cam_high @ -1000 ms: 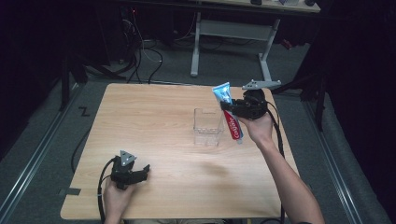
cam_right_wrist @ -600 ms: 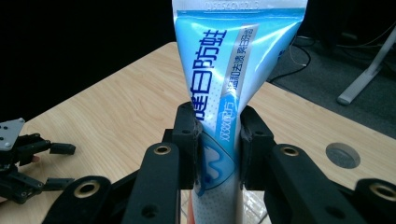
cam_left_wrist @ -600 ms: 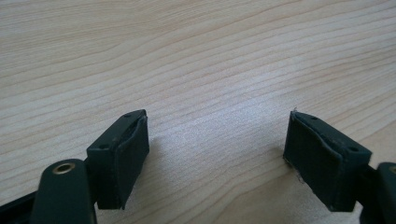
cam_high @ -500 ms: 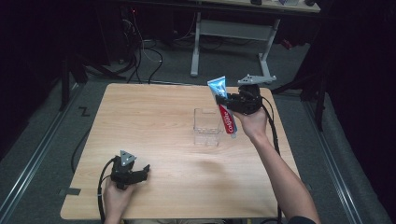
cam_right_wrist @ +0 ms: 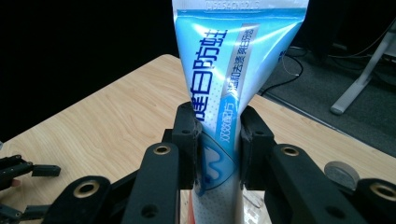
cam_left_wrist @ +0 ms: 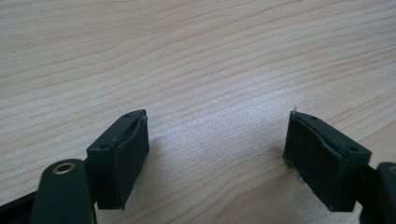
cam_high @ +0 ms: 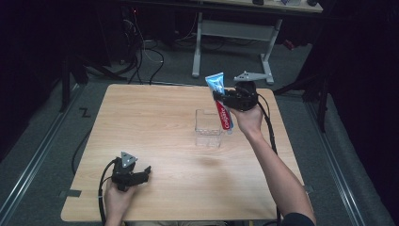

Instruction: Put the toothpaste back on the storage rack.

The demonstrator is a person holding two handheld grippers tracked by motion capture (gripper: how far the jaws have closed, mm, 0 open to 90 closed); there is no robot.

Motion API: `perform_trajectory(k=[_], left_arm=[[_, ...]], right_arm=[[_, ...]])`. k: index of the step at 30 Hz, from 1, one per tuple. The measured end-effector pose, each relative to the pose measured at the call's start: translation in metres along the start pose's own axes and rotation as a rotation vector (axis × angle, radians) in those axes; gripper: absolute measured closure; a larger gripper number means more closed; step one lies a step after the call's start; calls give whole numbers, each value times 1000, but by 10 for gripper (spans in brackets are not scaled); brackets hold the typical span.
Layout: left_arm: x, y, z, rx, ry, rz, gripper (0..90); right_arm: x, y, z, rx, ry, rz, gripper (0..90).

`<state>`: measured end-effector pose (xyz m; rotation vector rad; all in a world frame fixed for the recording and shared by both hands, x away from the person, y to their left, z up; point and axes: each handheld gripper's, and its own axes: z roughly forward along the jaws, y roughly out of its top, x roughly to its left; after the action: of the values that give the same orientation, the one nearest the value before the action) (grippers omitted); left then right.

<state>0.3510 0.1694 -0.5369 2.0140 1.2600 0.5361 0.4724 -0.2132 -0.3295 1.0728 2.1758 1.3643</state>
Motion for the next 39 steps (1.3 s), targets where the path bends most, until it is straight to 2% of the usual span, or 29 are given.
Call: perform_trajectory(k=[10,16,31,39], left_arm=[[0,0,0,0,0,2,224],[0,0,0,-2,1,0,224],[0,0,0,-3,1,1,224],[0,0,0,-3,1,1,224]], right_arm=[[1,4,9,-15,4,-1,723],[-1,2,16,4,-15,-8,722],[-7,0,27,2,-30,23,718],[-8,-3,34,11,-37,22,717]])
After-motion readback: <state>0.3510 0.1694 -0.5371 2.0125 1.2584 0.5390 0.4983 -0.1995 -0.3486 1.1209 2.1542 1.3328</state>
